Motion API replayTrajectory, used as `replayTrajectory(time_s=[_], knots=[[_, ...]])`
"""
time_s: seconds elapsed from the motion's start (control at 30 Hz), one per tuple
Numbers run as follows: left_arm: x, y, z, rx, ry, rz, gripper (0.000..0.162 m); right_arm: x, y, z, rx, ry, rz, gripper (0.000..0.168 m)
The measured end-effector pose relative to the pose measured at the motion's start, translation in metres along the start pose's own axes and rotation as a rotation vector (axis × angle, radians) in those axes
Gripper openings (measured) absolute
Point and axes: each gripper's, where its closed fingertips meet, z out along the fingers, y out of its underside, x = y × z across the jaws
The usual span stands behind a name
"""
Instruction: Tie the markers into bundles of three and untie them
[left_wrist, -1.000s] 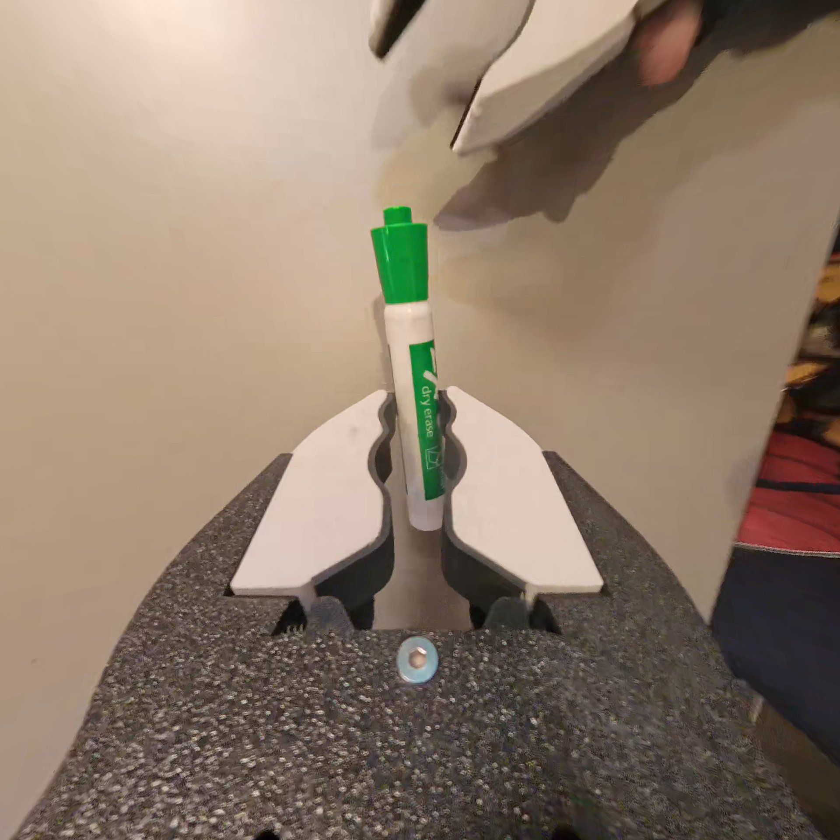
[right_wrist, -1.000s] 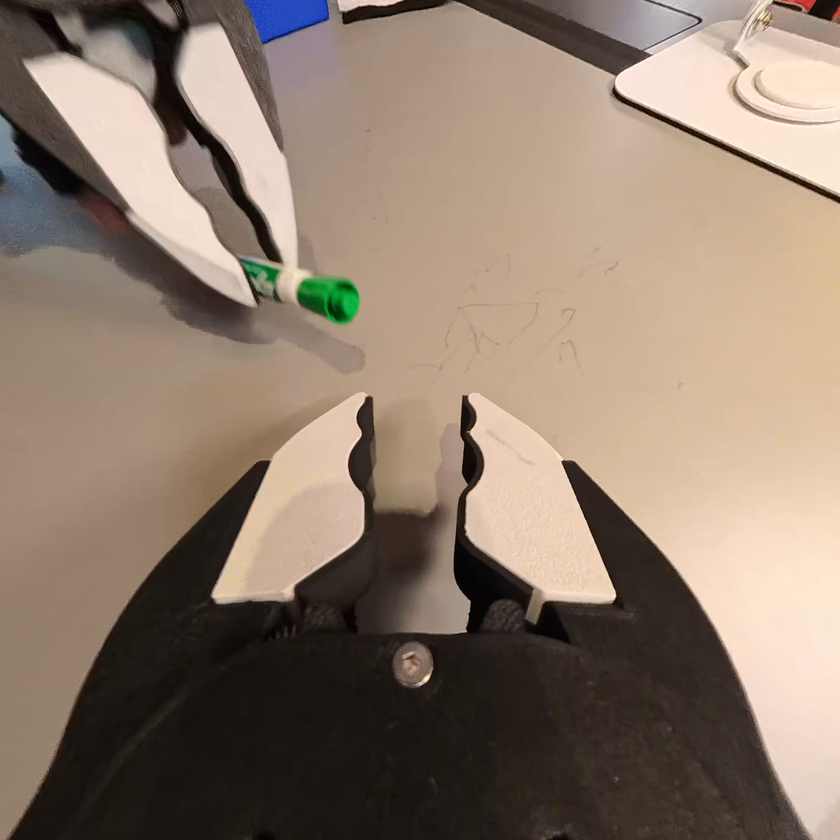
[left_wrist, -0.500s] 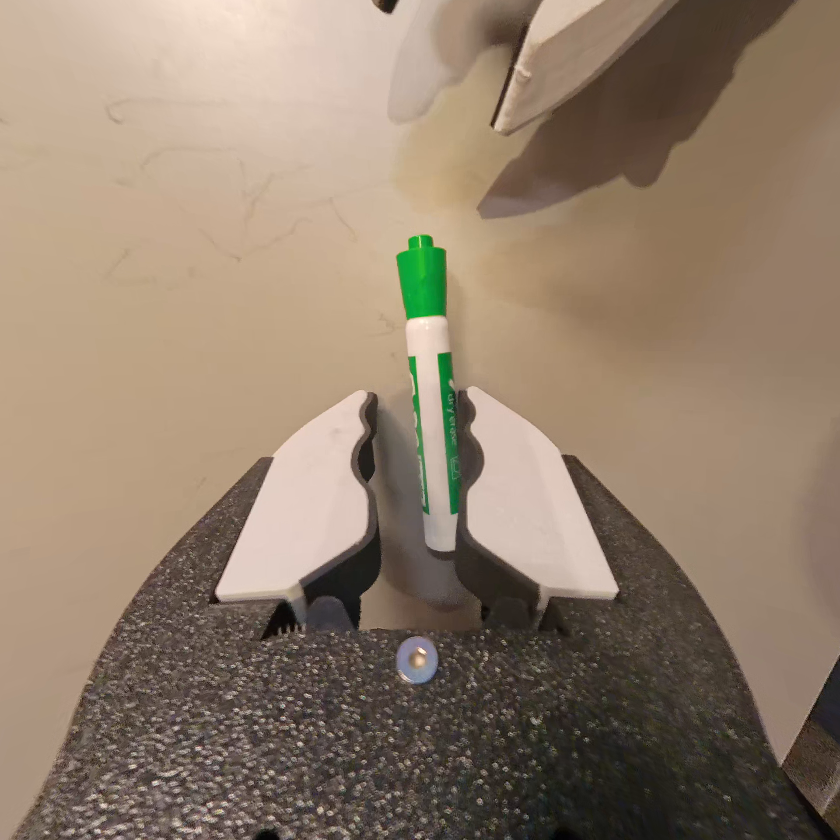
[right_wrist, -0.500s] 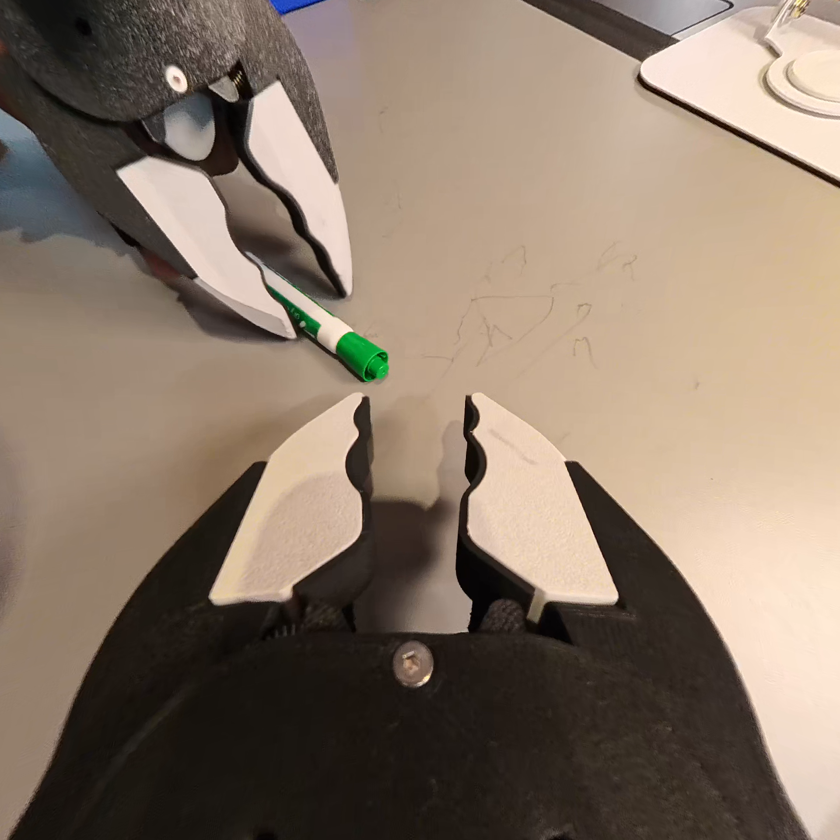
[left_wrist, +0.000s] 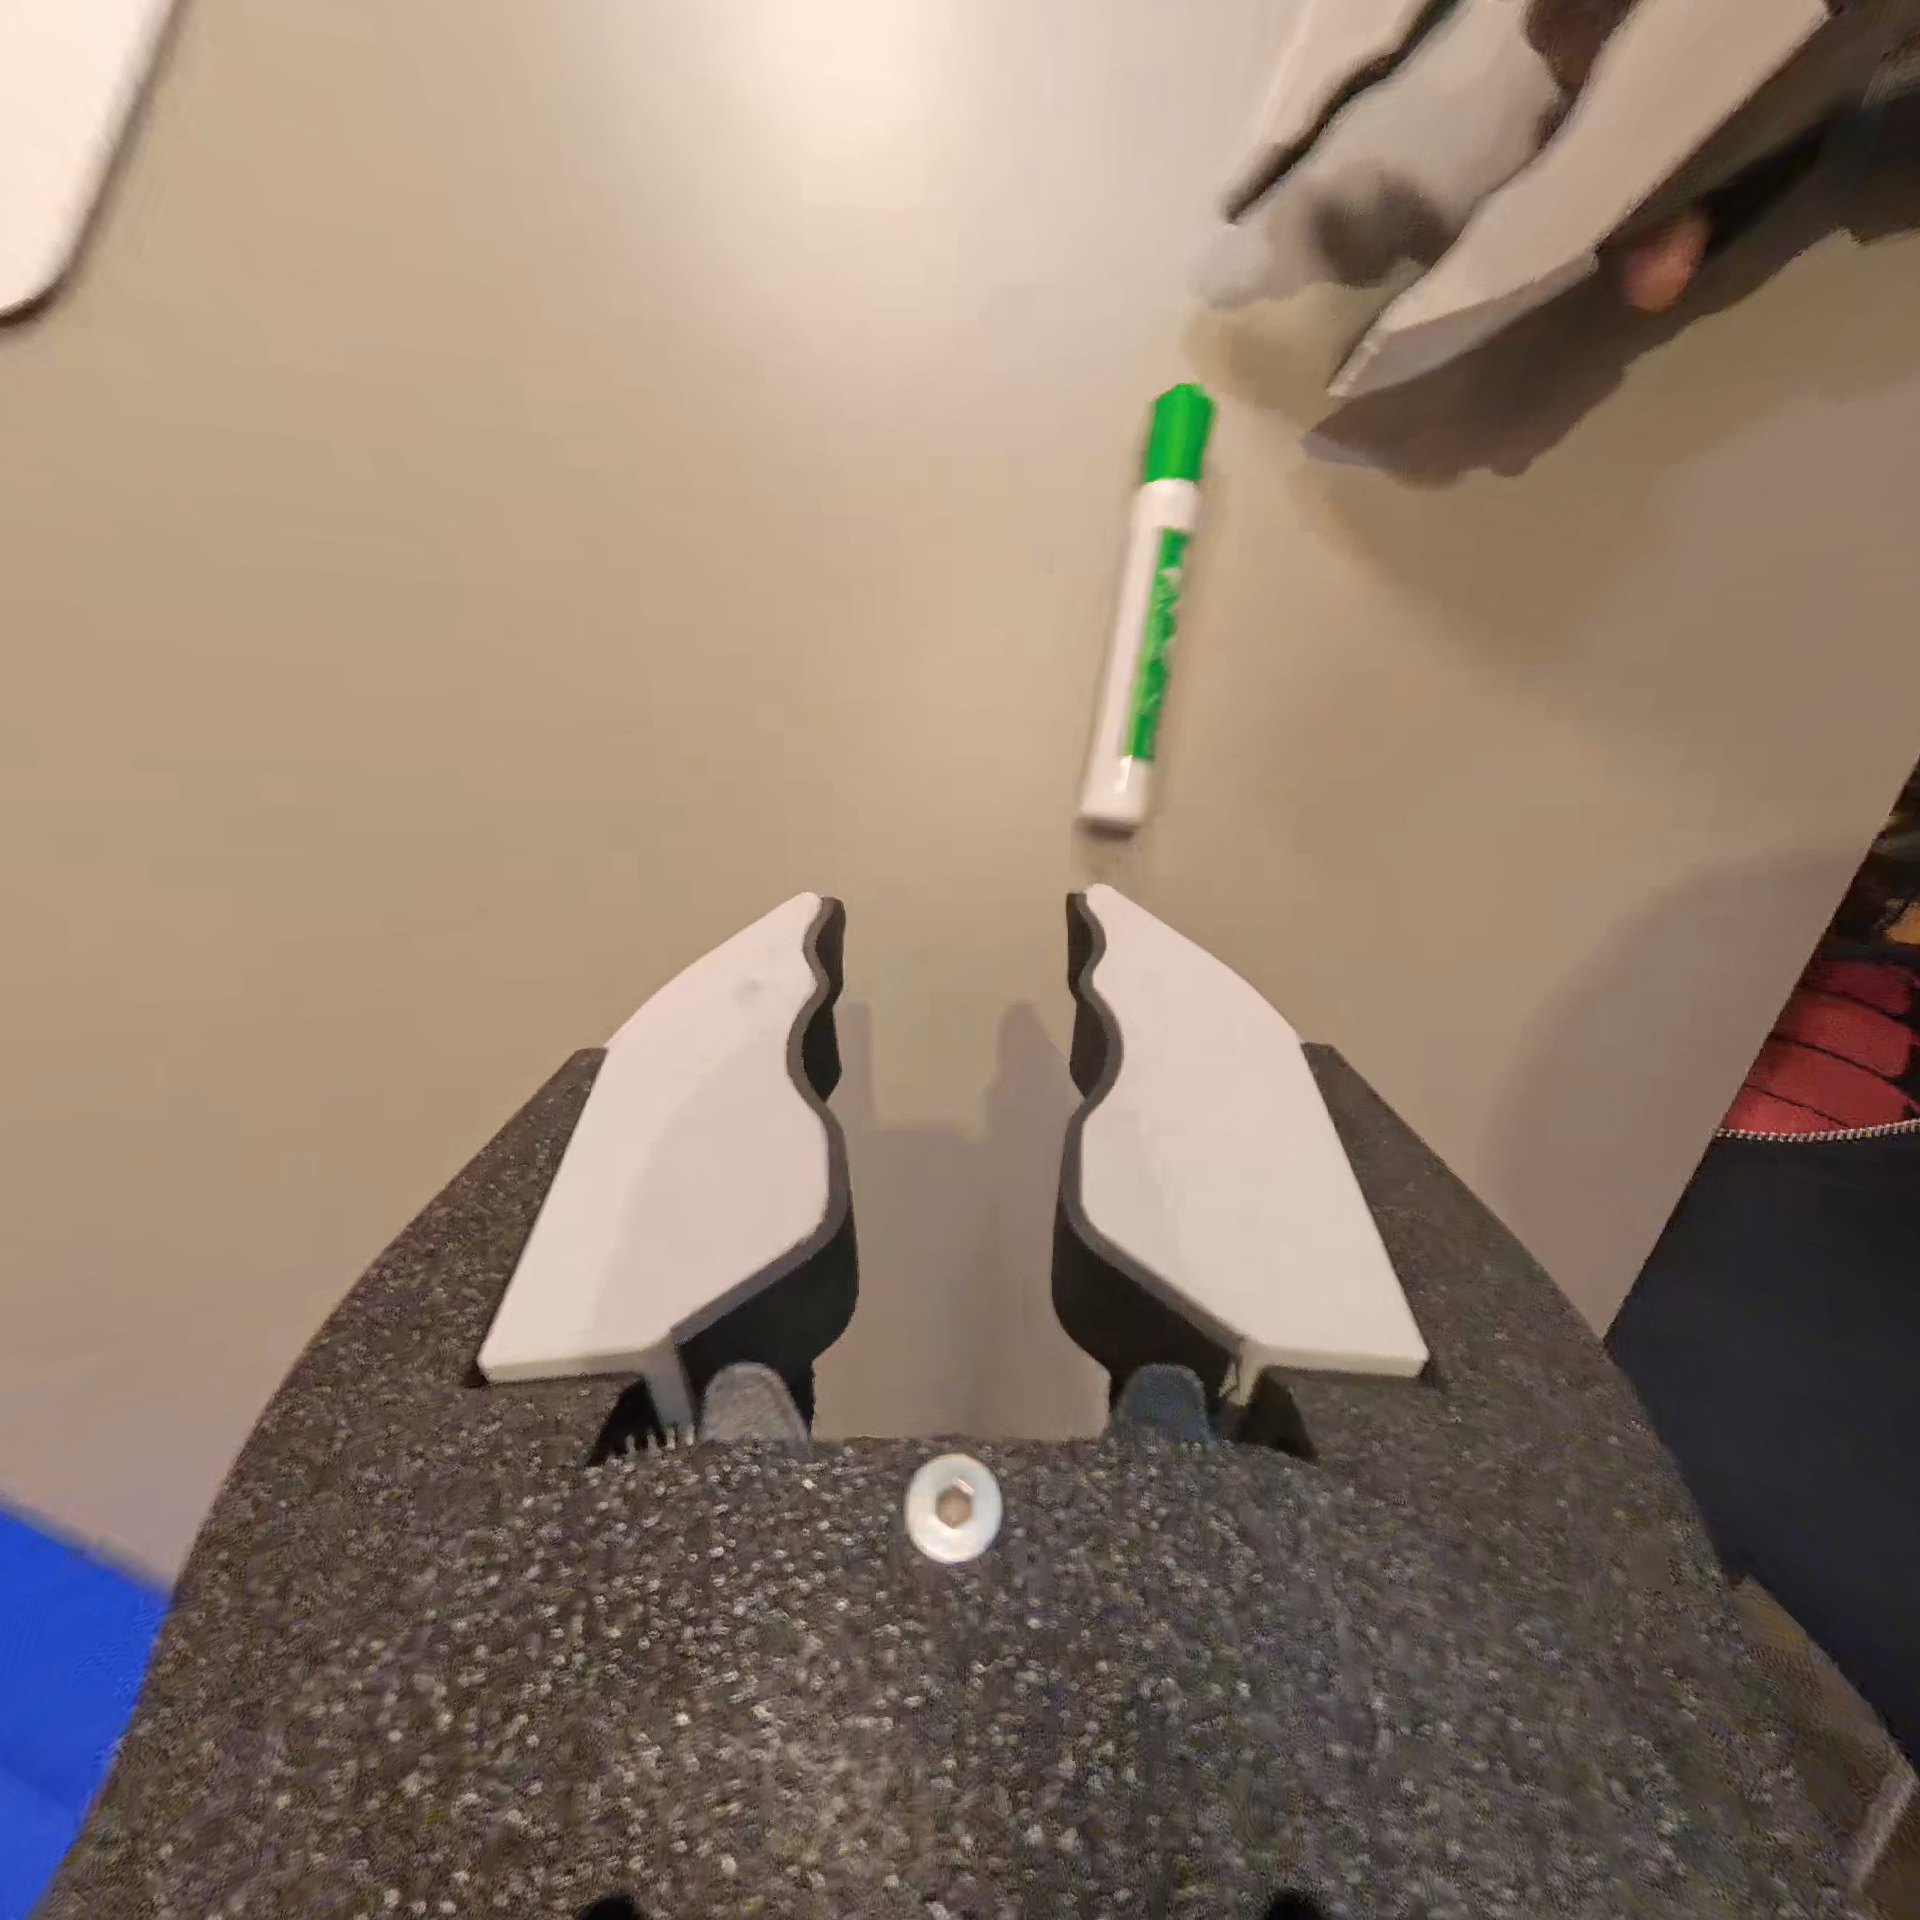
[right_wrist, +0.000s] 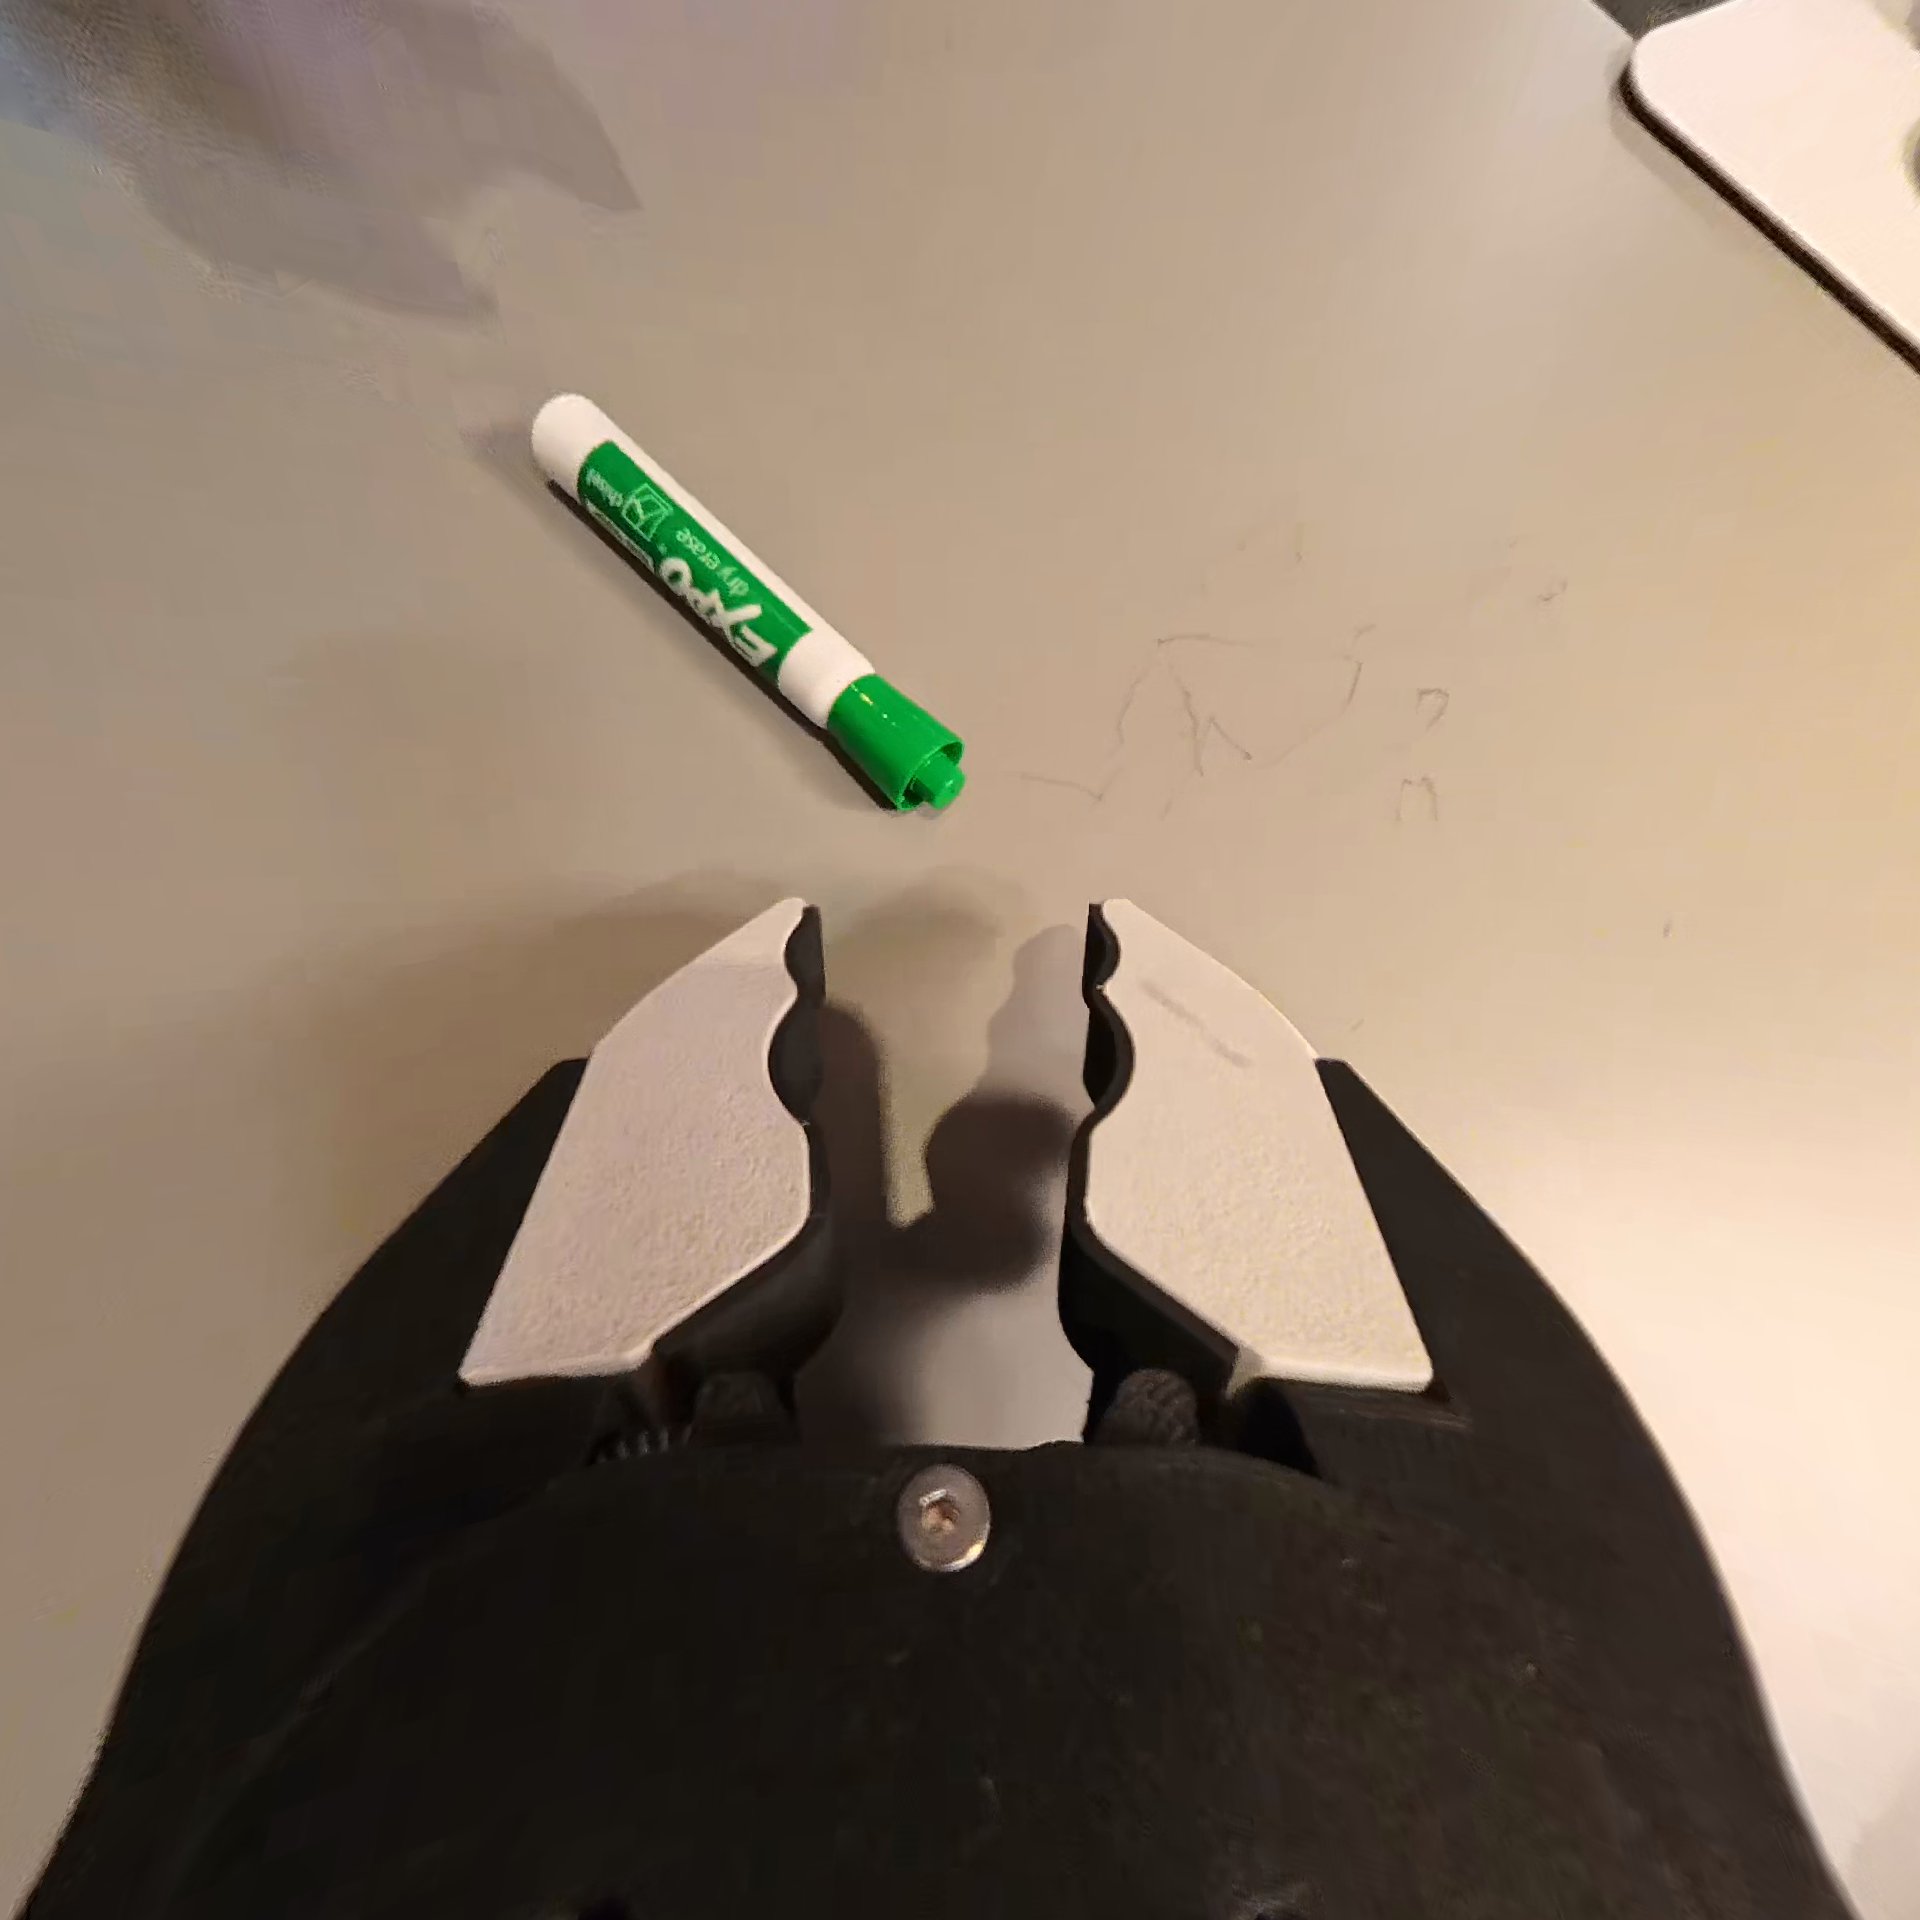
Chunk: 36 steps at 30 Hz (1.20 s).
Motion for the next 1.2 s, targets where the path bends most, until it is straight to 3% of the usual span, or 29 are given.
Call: replayTrajectory(time_s=[0.17,0.33,0.5,0.63,0.87,0.93,1.1,1.2], knots=[[-0.074,0.054,-0.093,0.125,-0.231,-0.243,0.042,-0.002,0.004,0.004,-0.039,0.021,-0.029,0.051],[-0.133,0.152,-0.165,0.136,-0.457,-0.468,0.041,-0.003,0.007,0.009,-0.077,0.041,-0.057,0.052],[-0.165,0.256,-0.161,-0.02,-0.512,-0.658,0.041,-0.002,0.008,0.01,-0.087,0.025,-0.021,0.053],[-0.175,0.302,-0.132,-0.152,-0.466,-0.699,0.041,-0.001,0.008,0.011,-0.091,0.024,-0.008,0.052],[-0.181,0.33,-0.1,-0.315,-0.433,-0.648,0.023,0.001,0.008,0.011,-0.089,0.05,-0.006,0.052],[-0.184,0.328,-0.096,-0.296,-0.438,-0.638,0.019,0.001,0.008,0.011,-0.089,0.052,-0.004,0.053],[-0.187,0.329,-0.1,-0.319,-0.436,-0.629,0.019,0.001,0.008,0.011,-0.09,0.049,-0.001,0.053],[-0.194,0.304,-0.126,-0.212,-0.504,-0.622,0.019,0.001,0.008,0.011,-0.09,0.044,-0.001,0.053]])
